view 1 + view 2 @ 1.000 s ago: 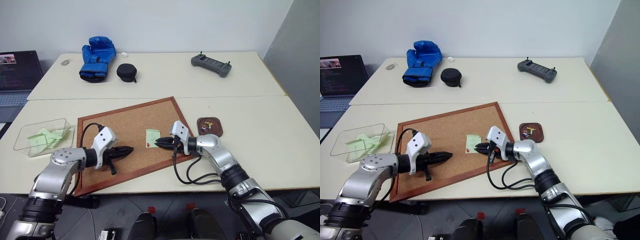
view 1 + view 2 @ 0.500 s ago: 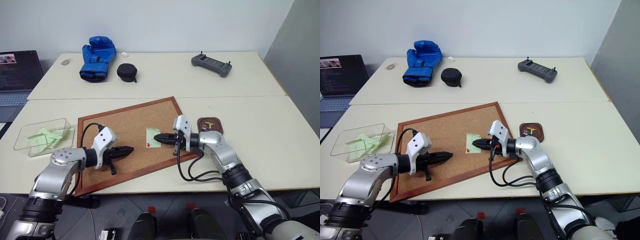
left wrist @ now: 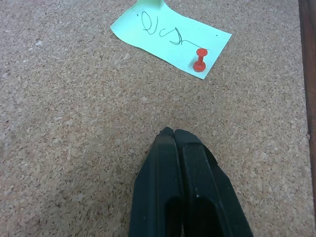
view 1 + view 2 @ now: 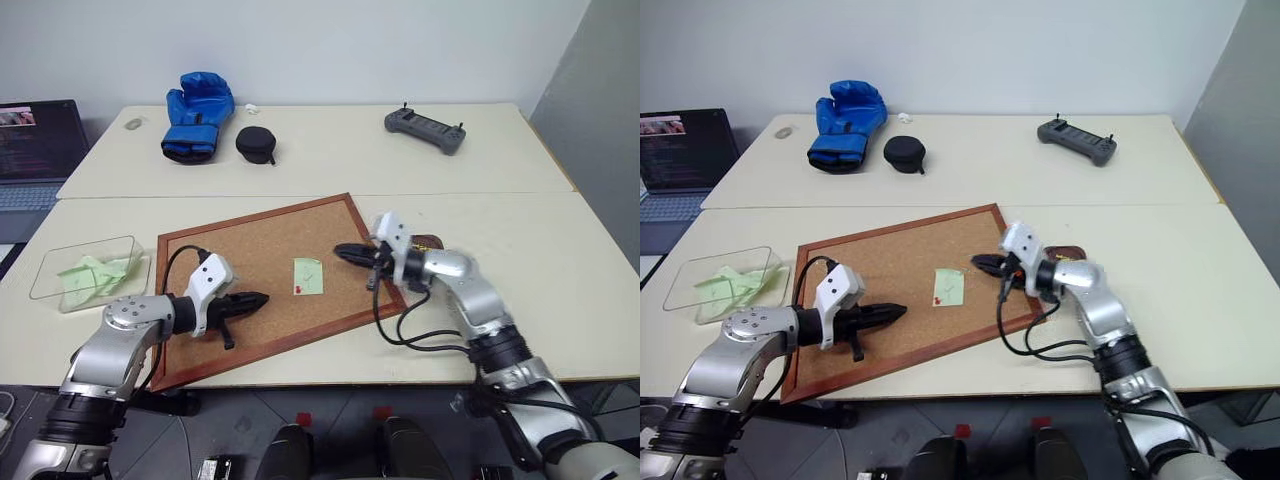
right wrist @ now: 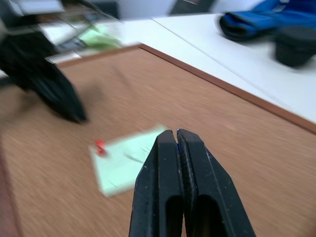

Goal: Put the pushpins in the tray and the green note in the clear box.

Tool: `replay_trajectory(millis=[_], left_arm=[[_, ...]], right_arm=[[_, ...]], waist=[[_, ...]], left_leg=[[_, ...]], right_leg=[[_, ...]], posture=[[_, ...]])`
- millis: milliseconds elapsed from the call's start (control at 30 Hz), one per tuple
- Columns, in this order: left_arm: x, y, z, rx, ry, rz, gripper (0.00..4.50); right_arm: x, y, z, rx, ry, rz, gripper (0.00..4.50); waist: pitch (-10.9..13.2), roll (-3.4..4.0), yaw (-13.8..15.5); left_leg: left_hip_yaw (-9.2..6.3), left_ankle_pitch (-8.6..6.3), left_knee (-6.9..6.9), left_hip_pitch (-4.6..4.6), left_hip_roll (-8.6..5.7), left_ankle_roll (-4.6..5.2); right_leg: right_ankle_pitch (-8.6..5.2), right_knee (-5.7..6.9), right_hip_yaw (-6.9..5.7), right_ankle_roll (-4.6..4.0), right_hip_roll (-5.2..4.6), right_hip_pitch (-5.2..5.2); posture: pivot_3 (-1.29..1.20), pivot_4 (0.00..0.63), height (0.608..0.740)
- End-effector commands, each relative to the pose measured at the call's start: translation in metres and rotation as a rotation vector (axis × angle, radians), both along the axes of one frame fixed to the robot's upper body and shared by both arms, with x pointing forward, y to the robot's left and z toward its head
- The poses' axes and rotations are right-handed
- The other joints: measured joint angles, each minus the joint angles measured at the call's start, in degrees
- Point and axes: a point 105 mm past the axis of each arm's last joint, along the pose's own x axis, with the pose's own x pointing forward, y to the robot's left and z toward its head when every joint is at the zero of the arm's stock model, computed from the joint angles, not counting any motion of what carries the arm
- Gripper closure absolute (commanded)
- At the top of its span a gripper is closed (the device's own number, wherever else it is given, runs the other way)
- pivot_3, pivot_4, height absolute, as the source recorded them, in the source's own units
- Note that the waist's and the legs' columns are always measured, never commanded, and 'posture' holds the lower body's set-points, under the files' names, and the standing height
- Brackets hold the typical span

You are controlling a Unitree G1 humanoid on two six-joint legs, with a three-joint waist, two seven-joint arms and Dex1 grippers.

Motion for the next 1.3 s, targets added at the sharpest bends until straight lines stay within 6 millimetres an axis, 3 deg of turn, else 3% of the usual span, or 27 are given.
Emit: replay_trajectory(millis=[33, 167, 267, 733, 767, 800, 1100, 1200, 1300], left_arm=[[-0.011, 0.007, -0.025, 0.047, 0.114, 0.021, 4.50], [-0.010, 0.006, -0.026, 0.046, 0.117, 0.016, 4.50], [-0.008, 0.005, -0.025, 0.047, 0.117, 0.013, 4.50], [-0.004, 0.003, -0.023, 0.049, 0.107, 0.001, 4.50], [-0.004, 0.003, -0.023, 0.050, 0.107, 0.002, 4.50], [-0.005, 0.004, -0.023, 0.052, 0.107, 0.002, 4.50], [-0.004, 0.005, -0.021, 0.053, 0.104, 0.002, 4.50], [-0.004, 0.005, -0.022, 0.052, 0.103, 0.001, 4.50], [-0.004, 0.004, -0.022, 0.051, 0.103, -0.001, 4.50]], right_arm=[[0.012, -0.057, 0.020, 0.026, -0.040, -0.278, 4.49], [0.017, -0.091, 0.010, 0.085, 0.062, -0.460, 4.49], [0.020, -0.101, 0.005, 0.116, 0.110, -0.531, 4.49], [0.016, -0.101, -0.013, 0.147, 0.245, -0.575, 4.49], [0.016, -0.100, -0.011, 0.155, 0.244, -0.571, 4.06], [0.016, -0.100, -0.010, 0.158, 0.241, -0.570, 4.04], [0.016, -0.101, -0.006, 0.144, 0.219, -0.572, 2.12], [0.016, -0.101, -0.005, 0.136, 0.206, -0.568, 1.64], [0.016, -0.102, -0.004, 0.120, 0.189, -0.567, 1.64]], waist=[[0.0, 0.00, 0.2], [0.0, 0.02, 0.3], [0.0, 0.06, 0.3], [0.0, 0.08, 0.4], [0.0, 0.08, 0.4], [0.0, 0.09, 0.4], [-0.1, 0.09, 0.3], [-0.1, 0.09, 0.3], [-0.1, 0.09, 0.3]], left_leg=[[-0.02, 0.00, -0.03, -0.01, 0.00, 0.00], [0.03, 0.00, -0.12, 0.02, 0.00, 0.00], [0.04, 0.00, -0.14, 0.05, 0.01, 0.00], [0.02, 0.01, -0.14, 0.02, -0.01, 0.01], [0.04, 0.01, -0.14, 0.02, -0.01, 0.01], [0.06, 0.01, -0.14, 0.03, -0.02, 0.01], [0.04, 0.01, -0.15, 0.03, -0.02, 0.01], [0.05, 0.01, -0.15, 0.03, -0.02, 0.01], [0.05, 0.01, -0.15, 0.03, -0.02, 0.01]], right_leg=[[0.00, -0.02, -0.01, 0.00, 0.00, 0.00], [0.00, -0.09, 0.03, 0.00, 0.00, 0.01], [0.00, -0.09, 0.04, -0.01, 0.00, 0.01], [0.00, -0.13, 0.01, 0.00, 0.01, 0.04], [0.00, -0.13, 0.02, 0.00, 0.01, 0.04], [0.00, -0.13, 0.04, 0.00, 0.01, 0.04], [0.00, -0.14, 0.02, 0.00, 0.02, 0.04], [0.00, -0.14, 0.01, 0.00, 0.02, 0.04], [0.00, -0.14, 0.02, 0.00, 0.02, 0.04]], posture=[[0.00, 0.150, 0.740], [0.00, 0.150, 0.740], [0.00, 0.150, 0.740], [0.00, 0.150, 0.740], [0.00, 0.150, 0.740], [0.00, 0.150, 0.740], [0.00, 0.150, 0.740], [0.00, 0.150, 0.740], [0.00, 0.150, 0.740]])
